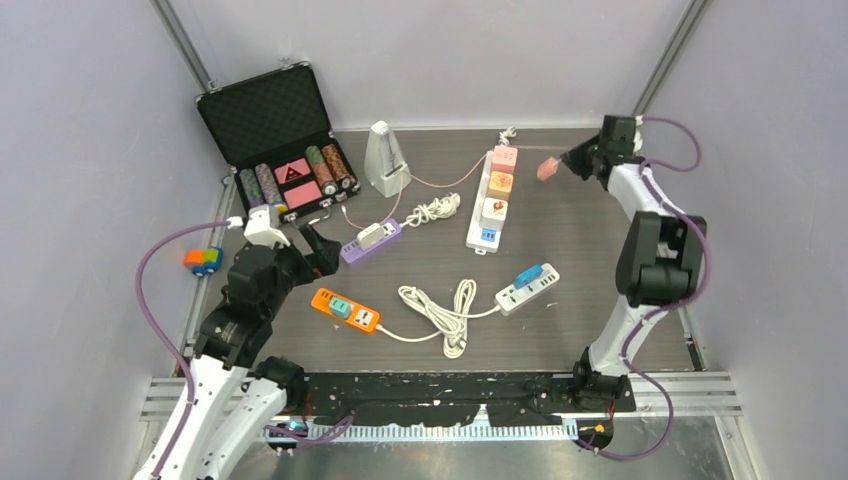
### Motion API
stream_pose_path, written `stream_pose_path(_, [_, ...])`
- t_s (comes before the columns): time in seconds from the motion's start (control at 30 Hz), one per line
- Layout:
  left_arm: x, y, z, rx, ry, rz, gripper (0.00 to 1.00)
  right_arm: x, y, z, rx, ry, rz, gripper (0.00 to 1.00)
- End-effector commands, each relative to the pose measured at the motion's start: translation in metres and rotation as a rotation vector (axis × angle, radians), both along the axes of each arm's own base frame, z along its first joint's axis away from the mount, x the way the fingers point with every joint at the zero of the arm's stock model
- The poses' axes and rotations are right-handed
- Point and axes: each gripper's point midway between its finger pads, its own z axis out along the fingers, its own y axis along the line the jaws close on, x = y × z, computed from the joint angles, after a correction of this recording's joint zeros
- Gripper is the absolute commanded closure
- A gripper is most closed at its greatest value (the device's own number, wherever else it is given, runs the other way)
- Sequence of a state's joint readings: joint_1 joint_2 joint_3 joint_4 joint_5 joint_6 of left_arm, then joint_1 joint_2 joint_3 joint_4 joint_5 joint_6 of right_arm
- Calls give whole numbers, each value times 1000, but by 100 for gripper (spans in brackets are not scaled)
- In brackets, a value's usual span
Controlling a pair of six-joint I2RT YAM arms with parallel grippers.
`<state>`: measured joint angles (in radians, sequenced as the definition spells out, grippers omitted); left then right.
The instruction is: Insert the plug
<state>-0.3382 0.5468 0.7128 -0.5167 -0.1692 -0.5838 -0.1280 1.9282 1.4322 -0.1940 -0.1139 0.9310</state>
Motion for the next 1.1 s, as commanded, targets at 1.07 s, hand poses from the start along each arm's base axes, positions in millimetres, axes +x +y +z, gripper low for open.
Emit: stream_pose_path(1.07, [-32, -168, 87, -31, -496, -822, 6, -272, 240, 178, -212, -415, 891, 95])
